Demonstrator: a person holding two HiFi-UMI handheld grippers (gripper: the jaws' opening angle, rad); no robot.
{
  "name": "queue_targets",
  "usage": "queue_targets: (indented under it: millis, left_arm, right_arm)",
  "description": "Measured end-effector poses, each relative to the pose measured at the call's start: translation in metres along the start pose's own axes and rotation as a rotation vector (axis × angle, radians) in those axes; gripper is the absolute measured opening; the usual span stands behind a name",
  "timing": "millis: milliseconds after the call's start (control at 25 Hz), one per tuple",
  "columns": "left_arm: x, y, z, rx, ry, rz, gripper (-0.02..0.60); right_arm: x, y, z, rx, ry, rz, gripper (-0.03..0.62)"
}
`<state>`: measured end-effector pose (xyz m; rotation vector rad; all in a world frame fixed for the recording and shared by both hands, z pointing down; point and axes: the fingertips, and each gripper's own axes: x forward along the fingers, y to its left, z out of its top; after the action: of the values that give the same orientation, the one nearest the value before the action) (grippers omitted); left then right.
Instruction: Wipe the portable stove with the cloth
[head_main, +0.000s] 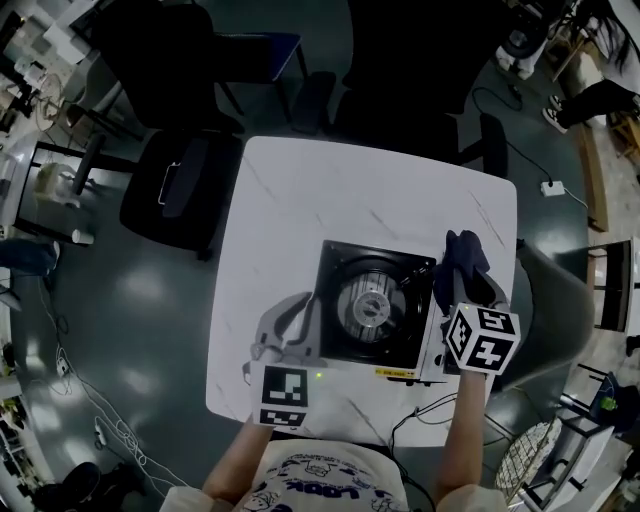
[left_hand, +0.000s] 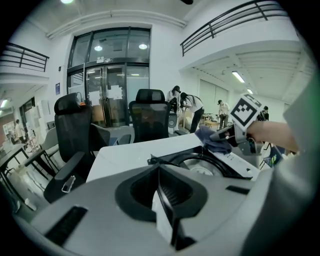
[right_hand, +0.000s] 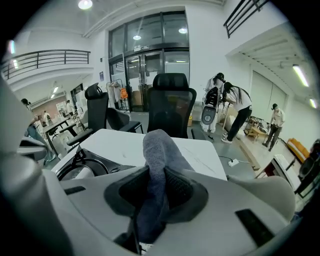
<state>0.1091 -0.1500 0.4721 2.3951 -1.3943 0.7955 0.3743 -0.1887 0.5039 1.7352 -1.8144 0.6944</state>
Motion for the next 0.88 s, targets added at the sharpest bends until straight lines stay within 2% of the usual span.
queue_targets:
  millis: [880]
  left_arm:
    - [-0.008, 0.004, -0.005, -0.001, -0.011, -0.047, 0.021]
  right_arm:
    - [-0.016, 0.005, -0.029, -0.030, 0.084, -0.051, 0.091]
